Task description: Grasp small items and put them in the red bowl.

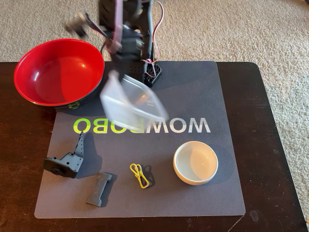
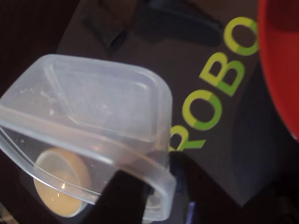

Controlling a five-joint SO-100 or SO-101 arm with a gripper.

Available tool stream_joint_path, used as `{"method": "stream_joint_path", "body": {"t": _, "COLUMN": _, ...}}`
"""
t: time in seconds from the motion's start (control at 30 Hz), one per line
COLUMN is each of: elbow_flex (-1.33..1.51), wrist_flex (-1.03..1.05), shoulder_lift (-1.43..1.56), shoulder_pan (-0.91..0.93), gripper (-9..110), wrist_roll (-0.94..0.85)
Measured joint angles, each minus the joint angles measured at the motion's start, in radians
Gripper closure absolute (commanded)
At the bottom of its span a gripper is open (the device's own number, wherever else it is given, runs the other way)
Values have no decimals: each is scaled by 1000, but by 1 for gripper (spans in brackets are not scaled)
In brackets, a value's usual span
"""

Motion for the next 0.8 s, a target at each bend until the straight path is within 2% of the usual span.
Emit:
{"method": "stream_joint_path", "body": {"t": 0.2, "elbow_flex": -94, "wrist_flex": 2, "shoulder_lift": -40, "shoulder_pan": 354, "gripper": 101, "wrist_roll": 55}}
{"method": "stream_joint_path", "body": {"t": 0.37, "elbow_flex": -107, "wrist_flex": -6, "shoulder_lift": -206, "shoulder_pan": 687, "gripper": 101, "wrist_roll": 55}}
{"method": "stream_joint_path", "body": {"t": 0.6, "elbow_flex": -130, "wrist_flex": -9, "shoulder_lift": -232, "shoulder_pan": 1040, "gripper": 101, "wrist_roll": 232}}
{"method": "stream_joint_path", "body": {"t": 0.63, "elbow_flex": -124, "wrist_flex": -14, "shoulder_lift": -232, "shoulder_pan": 1075, "gripper": 98, "wrist_roll": 256}}
{"method": "stream_joint_path", "body": {"t": 0.73, "elbow_flex": -51, "wrist_flex": -58, "shoulder_lift": -210, "shoulder_pan": 1106, "gripper": 80, "wrist_roll": 316}}
{"method": "stream_joint_path", "body": {"t": 0.8, "elbow_flex": 40, "wrist_flex": -126, "shoulder_lift": -156, "shoulder_pan": 1103, "gripper": 77, "wrist_roll": 374}}
